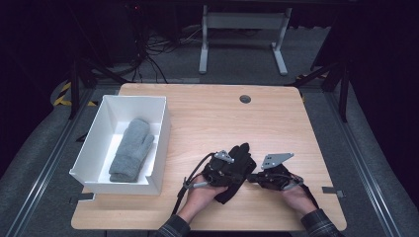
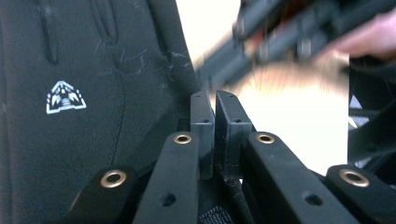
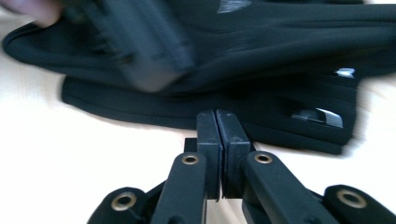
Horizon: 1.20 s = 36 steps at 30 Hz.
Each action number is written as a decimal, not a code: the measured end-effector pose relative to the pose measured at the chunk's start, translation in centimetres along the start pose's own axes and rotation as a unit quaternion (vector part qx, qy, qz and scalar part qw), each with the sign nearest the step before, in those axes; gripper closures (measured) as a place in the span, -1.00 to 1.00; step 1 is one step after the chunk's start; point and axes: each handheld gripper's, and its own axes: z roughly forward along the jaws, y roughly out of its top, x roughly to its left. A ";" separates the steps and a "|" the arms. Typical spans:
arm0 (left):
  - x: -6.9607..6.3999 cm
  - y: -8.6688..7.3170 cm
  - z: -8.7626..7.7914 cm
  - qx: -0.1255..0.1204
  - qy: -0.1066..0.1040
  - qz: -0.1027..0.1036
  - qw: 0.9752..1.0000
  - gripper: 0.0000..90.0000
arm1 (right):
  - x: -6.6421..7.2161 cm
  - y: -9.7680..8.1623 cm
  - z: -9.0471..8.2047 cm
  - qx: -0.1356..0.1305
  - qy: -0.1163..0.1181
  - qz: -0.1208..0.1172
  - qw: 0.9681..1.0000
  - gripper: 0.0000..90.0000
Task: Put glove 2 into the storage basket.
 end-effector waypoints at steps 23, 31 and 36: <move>-1.8 -1.2 -2.3 0.055 0.028 0.078 0.995 0.37 | -4.1 -2.1 -2.7 -0.020 -0.133 0.057 0.989 -0.39; -0.9 0.1 -3.5 0.028 0.085 0.085 0.992 -0.47 | -4.3 -2.3 -2.0 -0.004 -0.142 0.057 0.988 -0.55; 0.0 0.5 -2.3 0.042 0.113 0.090 0.989 -0.66 | -4.5 -2.4 -1.8 -0.003 -0.143 0.060 0.988 -0.59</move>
